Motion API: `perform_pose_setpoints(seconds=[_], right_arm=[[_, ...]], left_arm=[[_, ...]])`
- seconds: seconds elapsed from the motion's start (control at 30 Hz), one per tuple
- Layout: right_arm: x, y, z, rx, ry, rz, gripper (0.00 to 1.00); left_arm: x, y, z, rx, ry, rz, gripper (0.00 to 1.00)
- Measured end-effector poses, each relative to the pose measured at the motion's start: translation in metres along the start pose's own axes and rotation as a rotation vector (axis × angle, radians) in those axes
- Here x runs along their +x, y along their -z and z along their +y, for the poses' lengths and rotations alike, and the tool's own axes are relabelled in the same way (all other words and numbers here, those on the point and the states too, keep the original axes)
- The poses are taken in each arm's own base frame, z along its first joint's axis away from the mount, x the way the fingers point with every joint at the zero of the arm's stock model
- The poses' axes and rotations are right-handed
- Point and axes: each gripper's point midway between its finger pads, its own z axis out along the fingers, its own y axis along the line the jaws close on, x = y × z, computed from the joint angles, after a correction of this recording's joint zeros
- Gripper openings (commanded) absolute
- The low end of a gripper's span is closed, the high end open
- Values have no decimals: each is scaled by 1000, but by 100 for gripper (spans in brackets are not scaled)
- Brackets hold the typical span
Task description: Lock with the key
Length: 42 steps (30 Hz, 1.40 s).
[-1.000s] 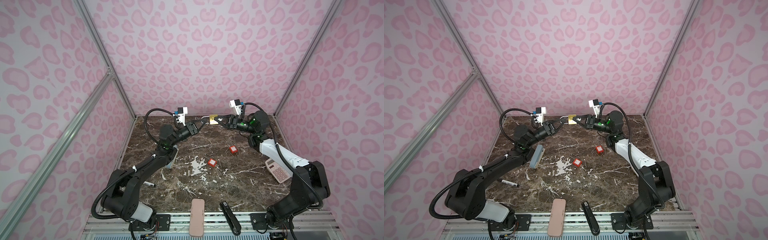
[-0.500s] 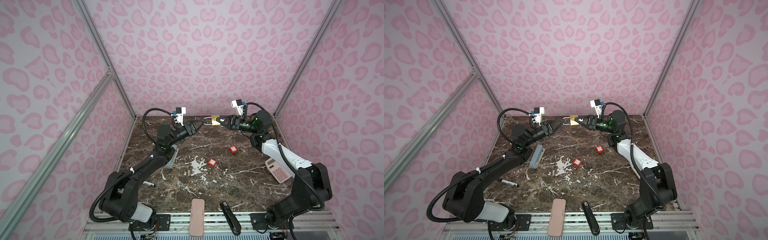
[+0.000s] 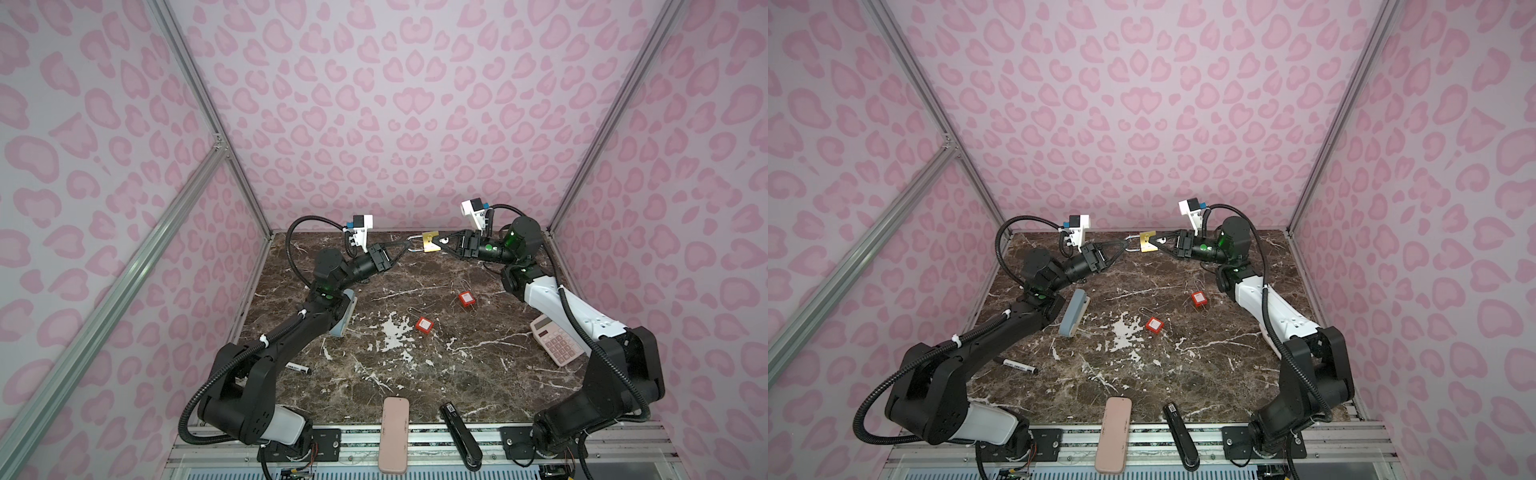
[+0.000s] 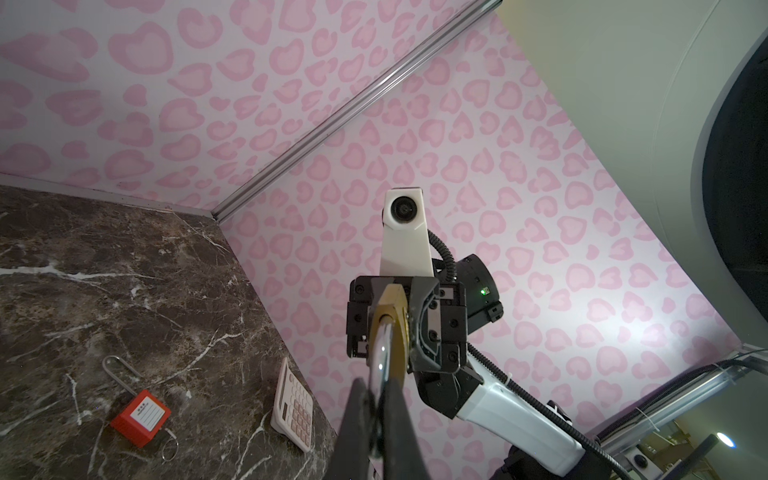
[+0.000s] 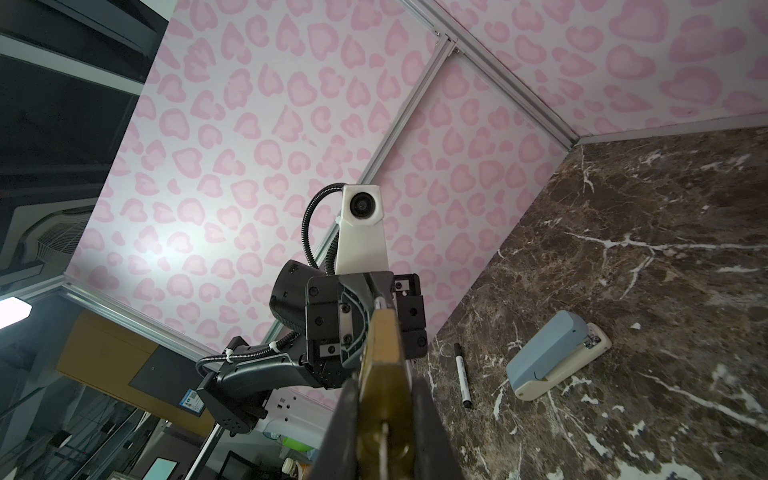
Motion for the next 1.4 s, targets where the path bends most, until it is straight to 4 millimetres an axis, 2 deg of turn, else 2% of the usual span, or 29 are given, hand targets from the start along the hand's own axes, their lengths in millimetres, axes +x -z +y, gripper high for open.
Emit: perform_pose_setpoints(seconds=[0.27,0.43,0.73,0.97,1.03,1.13,1.23,1.33,1.4], right_arm=[[2,-15,-4,3,-11,5,0],[-5,-22,-9,-26,-34,-25,0],[-10,-22,-4,-39,-30,-30,0],[-4,-19,-2,3,-16,-11,0],[-5,-27,-5,19,-8,-36,0],[-20,-38,-17,56,8,-114,0],[-14,-33,-24,58,-27,-97,0],[-7,-22,-18,29,-42,-41,0],[-3,-17,-12,12,-37,-13,0]], left_arm=[[-2,-1,6,-13,11,-10,3],[-7,-2,10,-26,15,-39,3],[-11,-1,6,-21,8,-52,3],[-6,0,4,-11,7,-20,3],[-7,-6,9,-28,5,-41,2],[-17,-12,24,-70,19,-106,3],[-11,-3,29,-94,34,-105,3],[-5,7,19,-74,31,-52,3],[-2,9,12,-50,23,-18,11]])
